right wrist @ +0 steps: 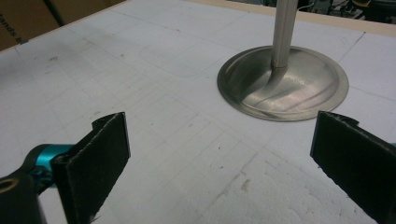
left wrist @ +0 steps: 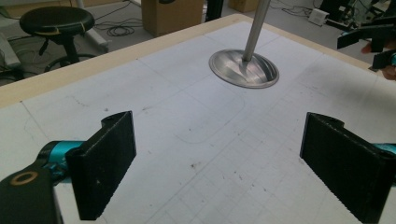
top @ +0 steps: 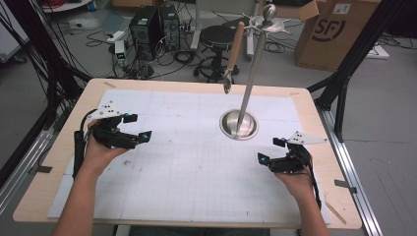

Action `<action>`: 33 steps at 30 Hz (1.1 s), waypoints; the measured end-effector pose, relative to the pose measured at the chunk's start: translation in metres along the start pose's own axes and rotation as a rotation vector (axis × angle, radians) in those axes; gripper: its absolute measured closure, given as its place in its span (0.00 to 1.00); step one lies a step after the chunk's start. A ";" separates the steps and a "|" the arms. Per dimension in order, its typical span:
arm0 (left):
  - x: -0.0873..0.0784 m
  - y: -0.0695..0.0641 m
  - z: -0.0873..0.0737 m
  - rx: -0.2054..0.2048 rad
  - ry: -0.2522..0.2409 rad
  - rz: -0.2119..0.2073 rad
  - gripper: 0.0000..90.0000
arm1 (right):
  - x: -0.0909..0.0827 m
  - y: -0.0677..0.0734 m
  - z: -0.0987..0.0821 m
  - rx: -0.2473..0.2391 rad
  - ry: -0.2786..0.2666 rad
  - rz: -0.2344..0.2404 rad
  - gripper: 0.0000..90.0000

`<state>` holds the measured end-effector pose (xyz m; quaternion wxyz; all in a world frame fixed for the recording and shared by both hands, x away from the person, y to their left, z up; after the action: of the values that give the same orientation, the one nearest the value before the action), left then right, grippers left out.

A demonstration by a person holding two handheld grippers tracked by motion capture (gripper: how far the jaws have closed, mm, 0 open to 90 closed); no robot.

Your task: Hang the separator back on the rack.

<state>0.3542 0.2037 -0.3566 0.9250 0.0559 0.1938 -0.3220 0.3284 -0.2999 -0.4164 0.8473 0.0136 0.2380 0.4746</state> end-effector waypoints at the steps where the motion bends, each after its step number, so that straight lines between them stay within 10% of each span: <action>1: 0.001 -0.001 0.000 0.005 0.000 -0.001 0.12 | 0.000 -0.001 0.000 0.007 0.001 -0.002 0.04; 33: 0.011 0.003 -0.033 0.004 0.052 0.025 0.02 | 0.003 -0.004 -0.001 0.007 0.013 -0.008 0.04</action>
<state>0.3533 0.2071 -0.3918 0.9235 0.0685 0.2164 -0.3092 0.3324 -0.2994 -0.4196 0.8476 0.0126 0.2455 0.4703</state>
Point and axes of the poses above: each handheld gripper's, and its own axes: x roughly forward along the jaws, z roughly out of its top, y roughly to its left, the point moved 2 cm from there along x, roughly forward along the jaws, and after that the axes turned 12 degrees about z, right-handed, at the moved point
